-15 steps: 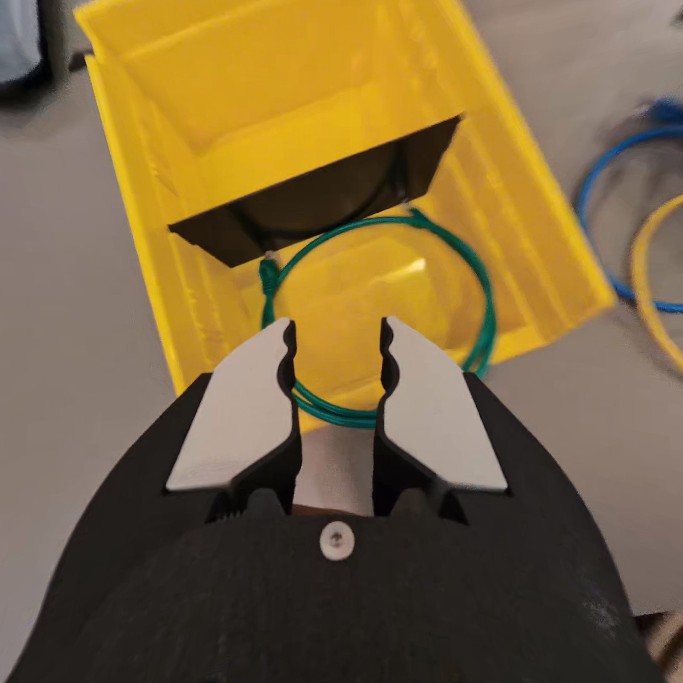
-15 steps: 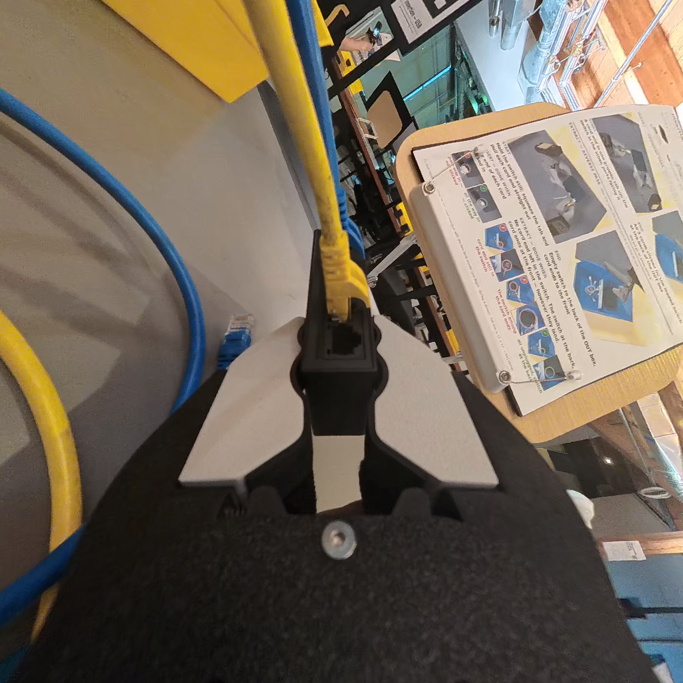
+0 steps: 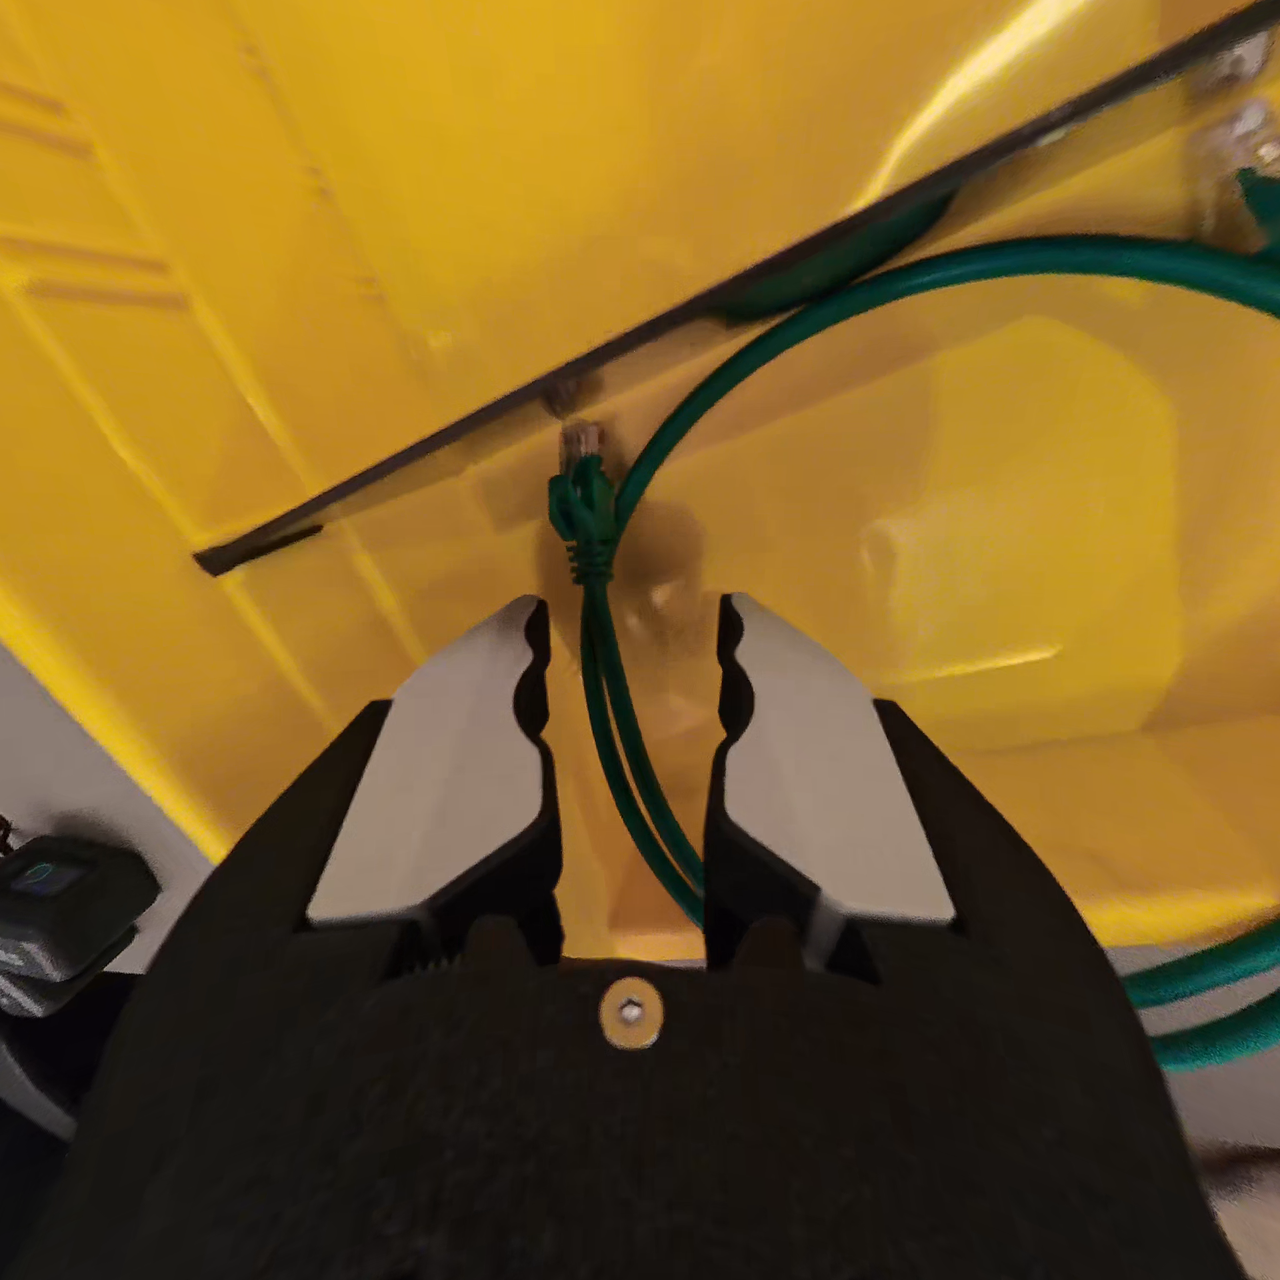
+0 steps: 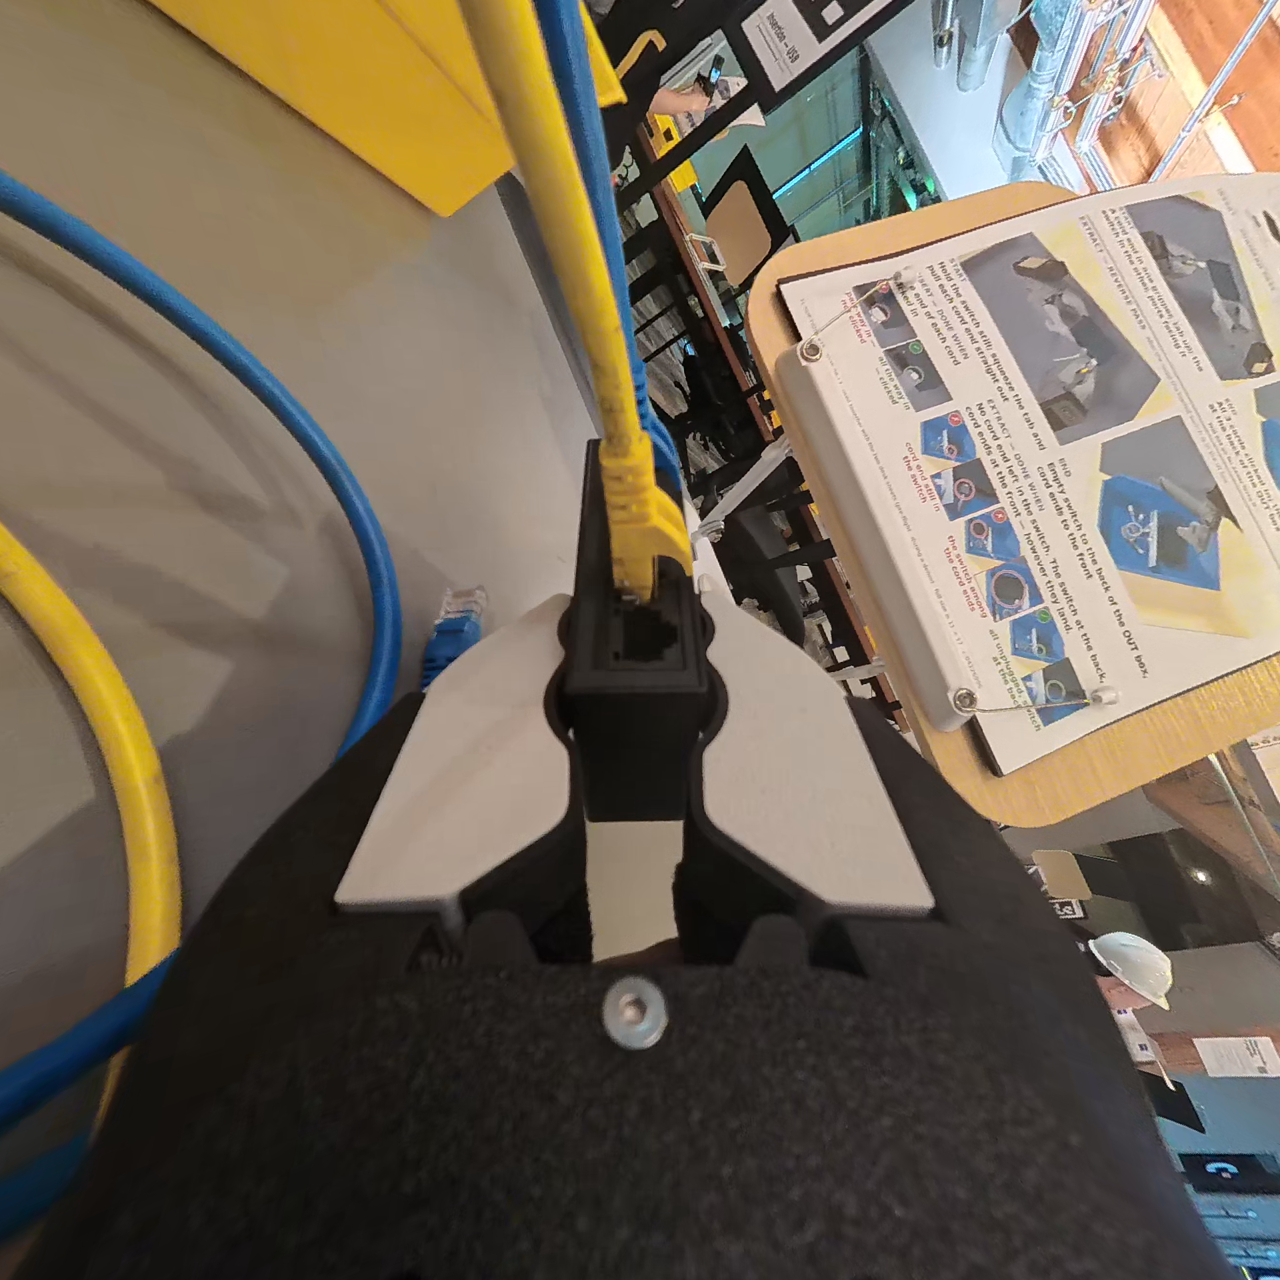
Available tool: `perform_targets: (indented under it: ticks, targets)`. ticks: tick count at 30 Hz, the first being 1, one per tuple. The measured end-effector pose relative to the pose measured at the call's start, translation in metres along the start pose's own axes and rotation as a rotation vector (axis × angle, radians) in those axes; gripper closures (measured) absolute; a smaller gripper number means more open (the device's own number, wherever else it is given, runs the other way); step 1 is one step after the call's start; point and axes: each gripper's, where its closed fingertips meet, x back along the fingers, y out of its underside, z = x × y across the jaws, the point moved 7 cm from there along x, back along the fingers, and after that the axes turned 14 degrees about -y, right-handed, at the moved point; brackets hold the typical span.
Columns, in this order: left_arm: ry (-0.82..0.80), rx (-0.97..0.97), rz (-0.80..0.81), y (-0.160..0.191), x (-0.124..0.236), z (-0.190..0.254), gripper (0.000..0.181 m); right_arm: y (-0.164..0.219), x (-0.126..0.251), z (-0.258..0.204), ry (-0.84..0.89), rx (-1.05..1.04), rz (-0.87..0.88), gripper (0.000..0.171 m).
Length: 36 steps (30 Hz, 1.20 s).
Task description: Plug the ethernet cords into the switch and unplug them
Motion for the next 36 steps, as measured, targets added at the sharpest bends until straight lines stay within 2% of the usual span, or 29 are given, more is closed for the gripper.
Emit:
perform_targets:
  ticks: [3,5,7,13,17,21,24,26,28,30,33,36]
  targets:
    - [0.015,0.003,-0.022,0.000,-0.007,0.002,0.134,0.000,-0.001,-0.001,-0.006,0.004,-0.001,0.141]
    - [0.040,-0.009,-0.010,0.000,-0.008,0.006,0.152,0.000,-0.001,-0.001,-0.008,0.005,-0.002,0.142]
    - [-0.002,-0.031,-0.006,0.004,-0.010,0.003,0.175,0.000,-0.001,-0.001,-0.007,0.003,-0.003,0.141]
    - [-0.003,-0.017,0.154,0.014,0.013,-0.008,0.176,0.001,-0.003,-0.001,-0.012,0.003,-0.005,0.141]
    - [-0.014,-0.050,0.293,0.032,0.063,-0.020,0.176,0.001,-0.003,-0.001,-0.012,0.007,-0.007,0.142]
    - [-0.028,-0.108,0.424,0.059,0.137,-0.028,0.176,0.001,-0.003,-0.001,-0.006,0.007,-0.007,0.142]
    - [0.028,-0.190,0.515,0.083,0.191,-0.017,0.176,0.000,-0.003,-0.001,0.001,0.016,-0.007,0.141]
    - [0.044,-0.255,0.536,0.094,0.207,0.002,0.176,0.000,-0.002,-0.001,0.007,0.022,-0.008,0.142]
    - [0.114,-0.323,0.524,0.100,0.201,0.037,0.176,0.000,-0.003,-0.001,0.008,0.028,-0.010,0.142]
    - [0.191,-0.377,0.492,0.100,0.180,0.078,0.176,0.000,-0.003,-0.002,0.009,0.034,-0.015,0.142]
    - [0.245,-0.390,0.458,0.091,0.141,0.136,0.175,0.000,-0.003,-0.003,0.010,0.042,-0.017,0.142]
    - [0.267,-0.377,0.493,0.080,0.113,0.184,0.175,-0.001,-0.003,-0.002,0.009,0.042,-0.014,0.142]
